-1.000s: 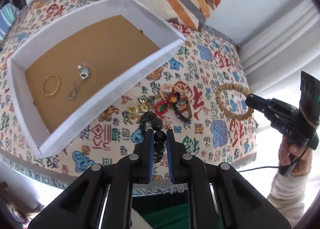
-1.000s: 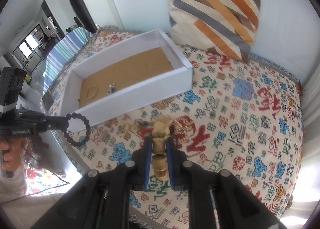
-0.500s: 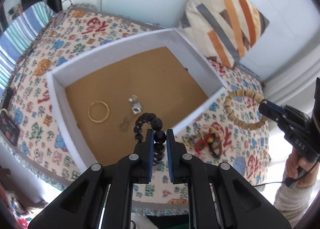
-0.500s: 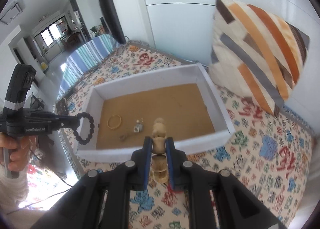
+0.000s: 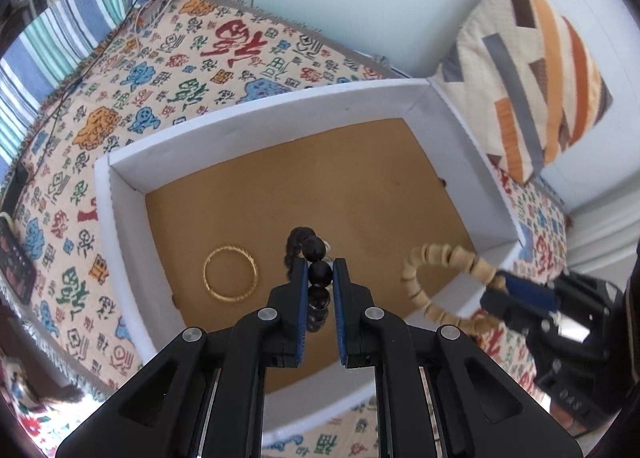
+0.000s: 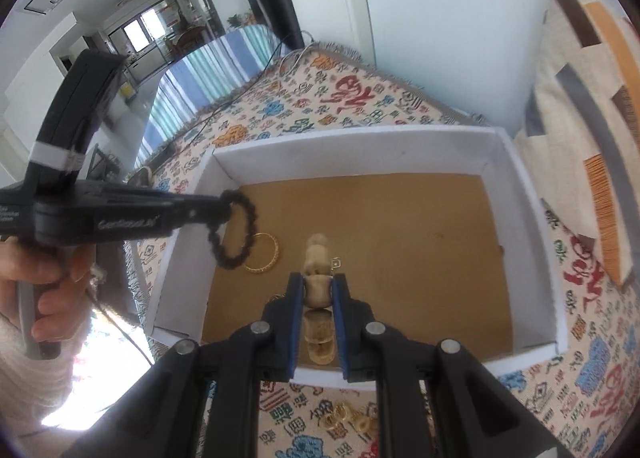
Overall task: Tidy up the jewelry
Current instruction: 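Carry both bracelets into the white box and open both tools, then withdraw both tools from the box back toward the remaining jewelry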
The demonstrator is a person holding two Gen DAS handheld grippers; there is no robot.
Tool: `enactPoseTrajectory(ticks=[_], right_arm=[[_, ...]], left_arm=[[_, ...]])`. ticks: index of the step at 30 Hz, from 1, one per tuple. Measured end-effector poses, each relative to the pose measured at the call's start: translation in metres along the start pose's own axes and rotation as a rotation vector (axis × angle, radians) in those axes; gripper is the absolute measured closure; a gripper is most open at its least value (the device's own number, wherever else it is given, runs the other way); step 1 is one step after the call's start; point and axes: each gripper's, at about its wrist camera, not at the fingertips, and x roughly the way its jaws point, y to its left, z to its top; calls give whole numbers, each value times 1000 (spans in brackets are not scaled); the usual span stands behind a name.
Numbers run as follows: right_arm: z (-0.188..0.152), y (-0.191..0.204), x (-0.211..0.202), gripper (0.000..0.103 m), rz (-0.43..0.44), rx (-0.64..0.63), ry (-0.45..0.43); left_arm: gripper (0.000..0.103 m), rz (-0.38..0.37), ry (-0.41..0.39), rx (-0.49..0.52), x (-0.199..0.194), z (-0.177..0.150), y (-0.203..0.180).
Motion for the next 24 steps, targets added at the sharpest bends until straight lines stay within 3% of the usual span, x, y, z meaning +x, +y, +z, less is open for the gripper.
enactPoseTrajectory(ticks=[6, 11, 12, 13, 14, 15, 16, 24], right_arm=[[-2, -30, 41, 88, 42, 32, 71], [-11, -66, 62, 85, -19, 98, 89], [-13, -74, 62, 71, -55, 113, 82], [-15, -79, 62, 52, -82, 124, 74], [-17, -87, 59, 47, -122, 143, 56], [-19, -94, 56, 46, -146, 157, 43], [-20, -98, 54, 46, -160, 168, 37], [-37, -113, 16, 45, -239, 196, -7]], left_arm=[[93, 42, 44, -44, 55, 24, 5], [92, 91, 73, -44, 94, 29, -4], [85, 103, 76, -34, 99, 29, -7], [60, 110, 82, -24, 103, 29, -10], [42, 123, 87, -13, 107, 29, -14], [16, 132, 80, -8, 106, 28, -17], [9, 143, 53, -2, 103, 27, -20], [8, 155, -45, 57, 66, 14, -42]])
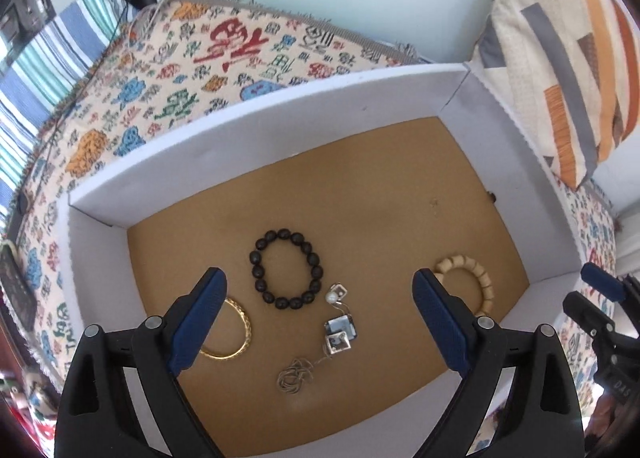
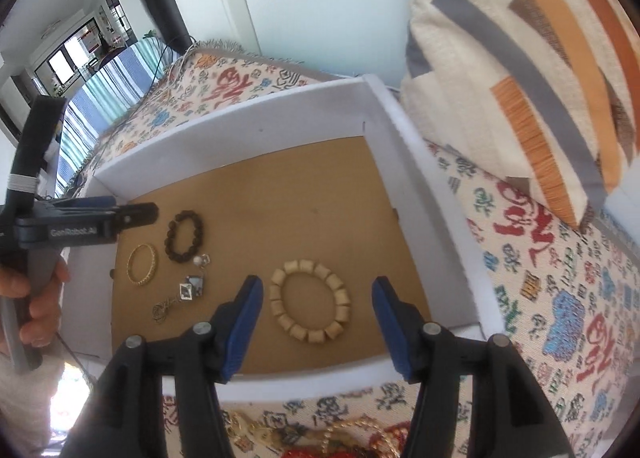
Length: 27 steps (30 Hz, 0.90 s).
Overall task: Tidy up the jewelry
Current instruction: 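Withdraw both tools from the box back toward the remaining jewelry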
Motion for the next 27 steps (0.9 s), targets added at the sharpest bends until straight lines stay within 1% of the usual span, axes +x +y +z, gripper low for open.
enactPoseTrajectory(ticks=[4, 7, 10, 12, 15, 18, 22, 27], right_arm=[[-14, -10, -30, 45, -21, 29, -29], [-29, -17, -59, 45, -31, 55, -61], [-46, -26, -88, 45, -47, 74, -99], [-59, -31, -104, 45, -67, 79, -116], [-79, -37, -121, 45, -94, 88, -119], [-100, -44, -134, 45, -106, 103, -107], [-130, -49, -150, 45, -111, 125, -112], [-172, -50, -165, 45, -113, 156, -115]], left_arm=[[8, -14, -64, 34, -32, -15, -7], [8, -37, -114, 62, -59, -34, -11], [8, -50, -145, 98, -76, -53, -16], [8, -64, -146, 124, -85, -67, -22], [8, -93, -137, 175, -97, -91, -34], [8, -117, -123, 238, -106, -118, -51], [8, -151, -103, 313, -114, -153, -68], [8, -152, -81, 375, -112, -200, -79]])
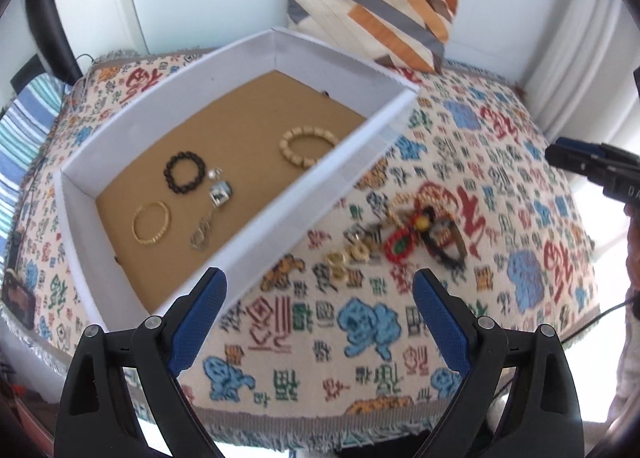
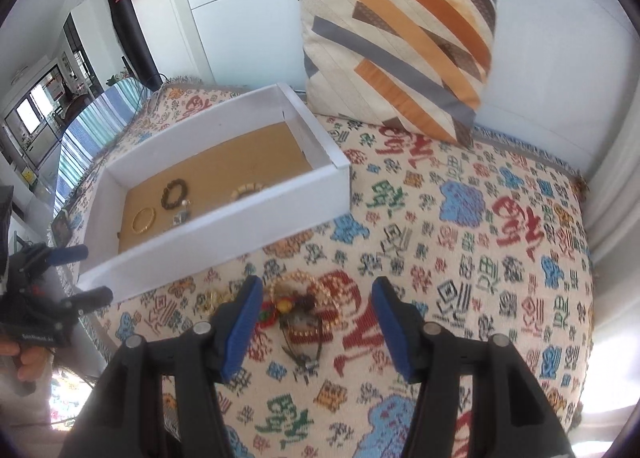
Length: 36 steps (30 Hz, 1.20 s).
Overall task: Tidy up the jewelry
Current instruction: 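Withdraw both tools from the box back toward the remaining jewelry, then lower the left tool to the gold earrings while the right tool reaches the black watch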
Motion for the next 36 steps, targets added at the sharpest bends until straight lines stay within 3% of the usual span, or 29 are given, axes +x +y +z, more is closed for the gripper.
enactPoseTrajectory(ticks=[8, 15, 22, 33, 36], right_arm=[[-75, 6, -19, 45, -38, 8, -6], [-126, 18, -8, 45, -30, 37, 53], [-144, 21, 10, 45, -61, 47, 91], [-154, 16, 21, 45, -28, 104, 113], [-156, 11, 23, 45, -31, 122, 123]], left_arm=[[8, -44, 96, 44, 26, -62, -35], [8, -37, 121, 94, 40, -88, -56], [8, 41, 77, 135, 44, -100, -59], [8, 11, 152, 85, 63, -104, -48], [8, 12, 126, 98, 63, -103, -50]])
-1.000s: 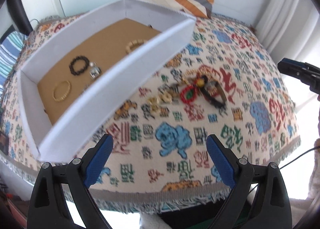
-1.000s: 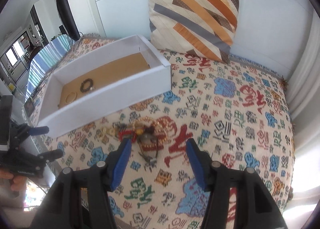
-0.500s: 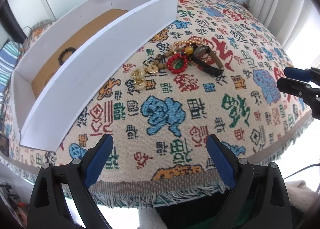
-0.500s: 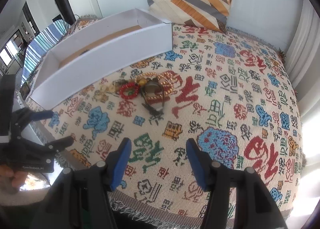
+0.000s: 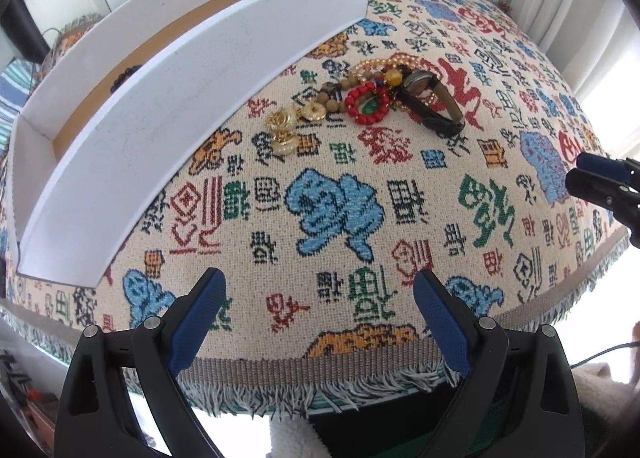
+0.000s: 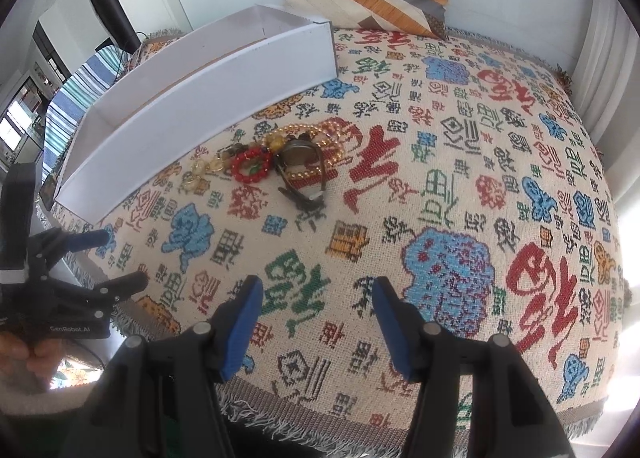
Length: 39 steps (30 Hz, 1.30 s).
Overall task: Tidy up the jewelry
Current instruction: 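Lower the left tool to the gold earrings while the right tool reaches the black watch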
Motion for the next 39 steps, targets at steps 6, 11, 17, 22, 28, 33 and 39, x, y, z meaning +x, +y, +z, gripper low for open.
enactPoseTrajectory(ticks=[6, 11, 17, 22, 28, 33, 39], right_arm=[[4, 0, -1, 45, -8, 2, 1], [9, 4, 0, 45, -3, -9, 1], [9, 2, 9, 45, 7, -1, 21], [10, -5, 10, 45, 5, 20, 13], [11, -15, 19, 45, 10, 48, 29], [24, -14, 23, 45, 7, 20, 18], [43, -19, 37, 45, 6, 20, 21]], left_arm=[[8, -37, -21, -25, 0, 4, 4], [8, -45, -28, -53, 0, 8, 12], [8, -31, 18, -106, 9, 8, 29], [8, -61, 10, -196, 11, 11, 54], [8, -61, -3, -183, 15, 37, 55], [8, -73, 0, -142, 34, 62, 47], [10, -57, 18, -122, 60, 83, 40]])
